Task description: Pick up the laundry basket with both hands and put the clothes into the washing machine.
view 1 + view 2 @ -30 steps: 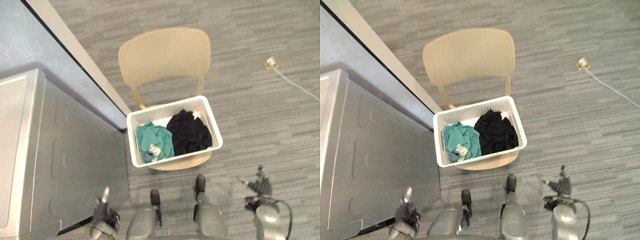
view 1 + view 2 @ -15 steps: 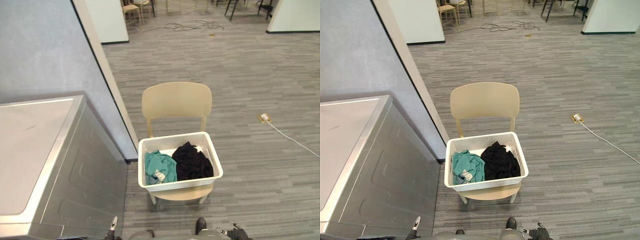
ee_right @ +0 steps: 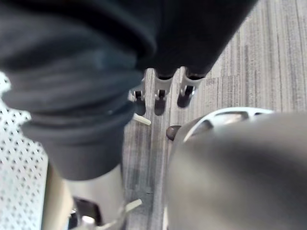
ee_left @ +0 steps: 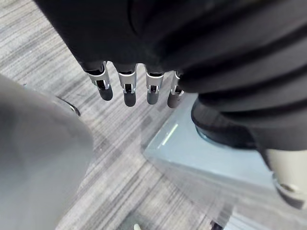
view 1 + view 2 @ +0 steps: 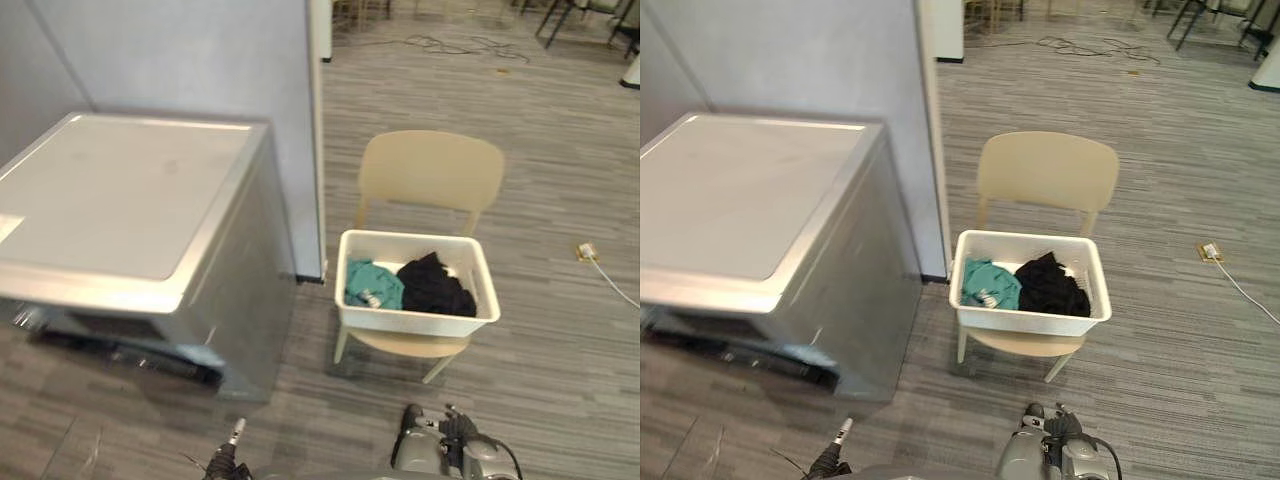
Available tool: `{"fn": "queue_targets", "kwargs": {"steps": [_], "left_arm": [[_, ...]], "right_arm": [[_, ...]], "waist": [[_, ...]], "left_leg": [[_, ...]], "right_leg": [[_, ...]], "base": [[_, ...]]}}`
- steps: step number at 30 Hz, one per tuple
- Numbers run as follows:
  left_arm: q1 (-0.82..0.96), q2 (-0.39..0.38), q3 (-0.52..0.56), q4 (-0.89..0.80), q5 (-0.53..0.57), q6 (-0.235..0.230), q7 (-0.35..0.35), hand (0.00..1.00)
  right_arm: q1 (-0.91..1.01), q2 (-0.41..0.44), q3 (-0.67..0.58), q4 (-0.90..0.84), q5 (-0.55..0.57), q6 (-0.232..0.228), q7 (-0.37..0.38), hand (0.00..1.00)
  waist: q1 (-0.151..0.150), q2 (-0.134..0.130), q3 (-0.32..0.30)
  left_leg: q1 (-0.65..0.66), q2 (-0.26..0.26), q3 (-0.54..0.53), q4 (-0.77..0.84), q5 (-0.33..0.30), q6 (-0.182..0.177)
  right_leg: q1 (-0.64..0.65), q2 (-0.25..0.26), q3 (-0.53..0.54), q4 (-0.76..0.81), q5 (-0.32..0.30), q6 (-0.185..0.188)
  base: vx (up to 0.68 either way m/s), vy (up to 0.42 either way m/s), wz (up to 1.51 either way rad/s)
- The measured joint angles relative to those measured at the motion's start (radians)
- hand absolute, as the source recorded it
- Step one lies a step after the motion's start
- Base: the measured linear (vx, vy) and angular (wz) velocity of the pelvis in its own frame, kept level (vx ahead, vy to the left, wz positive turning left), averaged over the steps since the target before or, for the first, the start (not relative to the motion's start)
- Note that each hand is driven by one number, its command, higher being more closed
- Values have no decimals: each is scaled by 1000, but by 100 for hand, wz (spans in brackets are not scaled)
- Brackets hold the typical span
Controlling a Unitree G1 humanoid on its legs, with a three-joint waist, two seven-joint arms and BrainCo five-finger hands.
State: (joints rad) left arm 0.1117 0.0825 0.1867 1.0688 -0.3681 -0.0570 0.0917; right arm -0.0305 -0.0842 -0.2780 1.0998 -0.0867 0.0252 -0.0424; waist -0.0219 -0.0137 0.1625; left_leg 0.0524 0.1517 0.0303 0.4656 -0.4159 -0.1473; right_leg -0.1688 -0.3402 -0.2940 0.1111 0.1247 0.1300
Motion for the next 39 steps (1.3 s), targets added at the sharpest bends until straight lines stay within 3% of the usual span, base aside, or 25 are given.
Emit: {"fn": "queue_targets", "kwargs": {"steps": [2,3,4,6,7,8,10,12,13,15,19,23,25,26,27,28,29,31,32,33,34,36,37,38,39], "left_arm": [[37,31,2,2,19,0,-2,0],[58,39,5,4,32,2,-3,0],[70,41,8,8,42,2,-3,0],[86,37,23,54,83,11,-3,0],[85,38,24,59,90,12,-3,0],[81,29,51,60,104,16,-4,0],[74,-11,116,60,106,24,-3,0],[64,-33,167,58,126,32,-5,0],[62,-48,180,36,145,30,-6,0],[16,-55,178,27,148,31,-5,0],[-30,-95,165,-20,143,21,-3,0],[-35,-114,127,-79,131,1,-5,0],[-36,-122,121,-126,132,-3,-5,0],[-46,-125,123,-137,137,-6,-4,0],[-55,-125,130,-152,146,-5,-2,0],[-53,-122,130,-153,146,-4,-1,0],[-38,-116,123,-151,166,-3,3,0],[-30,-72,95,-129,197,-2,13,0],[-33,-56,94,-111,215,4,22,0],[-28,-51,101,-96,220,8,23,0],[-24,-49,121,-73,226,11,28,0],[-21,-64,118,-50,237,10,41,0],[-19,-71,93,-27,246,11,47,0],[-24,-51,73,-22,258,8,51,0],[-24,-34,60,-17,266,10,54,0]], "right_arm": [[0,13,1,17,0,5,0,0],[-3,22,0,17,2,5,0,0],[-7,27,-2,15,3,5,1,0],[-12,30,-5,5,2,6,3,0],[-9,32,-5,2,1,7,2,0],[-7,39,-12,-18,3,16,-2,0],[-9,48,-27,-69,14,17,-4,0],[19,51,-33,-82,21,13,-5,0],[45,61,-38,-90,29,12,-1,0],[64,71,-59,-90,38,7,-1,0],[65,72,-59,-91,37,1,-1,0],[56,79,3,-105,36,-6,-3,0],[55,81,22,-113,34,-10,-2,0],[54,89,22,-120,34,-10,-3,0],[55,91,21,-148,34,-9,-8,0],[55,93,20,-159,34,-9,-12,0],[41,90,17,-182,32,-11,-21,0],[23,99,7,-180,32,-19,-23,0],[11,98,-23,-182,32,-21,-29,0],[6,96,-27,-185,32,-22,-32,0],[12,81,-41,-182,32,-26,-43,0],[30,41,-45,-168,32,-21,-46,0],[34,2,-49,-138,32,-20,-48,0],[42,11,-48,-106,32,-15,-47,0],[43,20,-48,-91,33,-14,-46,0]], "waist": [[8,-18,-18],[11,-19,-21],[11,-15,-21],[6,0,-29],[6,-1,-29],[12,-1,-31],[11,-7,-34],[9,22,-44],[7,24,-67],[8,36,-79],[8,38,-87],[16,29,-83],[0,7,-71],[-7,-6,-55],[17,14,-37],[29,18,-30],[43,22,-27],[29,-20,-32],[41,-11,-32],[35,-12,-32],[22,-5,-30],[6,33,-44],[4,63,-48],[-8,35,-48],[-17,21,-46]], "left_leg": [[-9,-26,6,32,-19,30],[-11,-25,23,27,-13,47],[-12,-14,36,18,-10,55],[-9,9,58,-45,35,71],[-3,13,56,-75,53,71],[-2,15,55,-128,88,61],[0,14,61,-181,124,48],[24,23,50,-244,176,22],[22,29,24,-278,205,8],[10,41,-5,-330,263,22],[10,41,1,-400,347,52],[-17,29,-1,-395,369,26],[-139,2,9,-260,378,12],[-184,13,60,-199,363,27],[-227,57,187,-86,303,89],[-238,76,222,-48,288,98],[-248,65,218,-49,292,93],[-241,34,225,-121,315,101],[-266,86,236,-32,278,145],[-268,114,227,-1,275,151],[-260,172,188,-3,286,133],[-222,191,128,-130,360,60],[-180,158,115,-229,320,-47],[-167,99,121,-274,341,-15],[-158,69,119,-288,360,-15]], "right_leg": [[26,-15,-1,-43,-37,-14],[22,-16,-9,-51,-113,-28],[12,-14,-10,-44,-126,-43],[-32,34,-9,220,-100,-53],[-29,57,-6,313,-106,-58],[-19,106,-1,405,-191,-44],[-28,151,54,413,-238,-18],[-24,195,116,412,-255,5],[19,232,193,335,-319,-22],[43,250,172,280,-322,-68],[62,240,101,251,-316,-81],[72,221,52,253,-338,-75],[70,208,48,261,-371,-90],[74,179,18,269,-346,-95],[83,175,-17,291,-343,-94],[86,175,-22,300,-347,-92],[87,185,-16,302,-359,-84],[92,151,-17,244,-335,-92],[98,146,-30,203,-287,-82],[99,142,-30,191,-275,-73],[104,118,-37,173,-253,-40],[103,107,-39,162,-245,3],[103,90,-11,143,-244,48],[124,78,53,85,-233,61],[143,70,75,51,-224,61]], "base": [[-283,248,-8],[-210,164,-32],[-240,88,-45],[-164,14,-20],[-46,-56,4],[-26,-66,-3],[-24,-98,-9],[14,-149,23],[74,-217,45],[26,-280,65],[-11,-137,57],[-80,0,50],[-89,28,146],[-76,99,143],[-65,137,92],[-102,164,43],[-114,108,42],[-81,75,46],[-2,55,9],[-1,176,11],[-18,233,28],[16,391,33],[69,460,43],[81,341,45],[100,295,68]]}}
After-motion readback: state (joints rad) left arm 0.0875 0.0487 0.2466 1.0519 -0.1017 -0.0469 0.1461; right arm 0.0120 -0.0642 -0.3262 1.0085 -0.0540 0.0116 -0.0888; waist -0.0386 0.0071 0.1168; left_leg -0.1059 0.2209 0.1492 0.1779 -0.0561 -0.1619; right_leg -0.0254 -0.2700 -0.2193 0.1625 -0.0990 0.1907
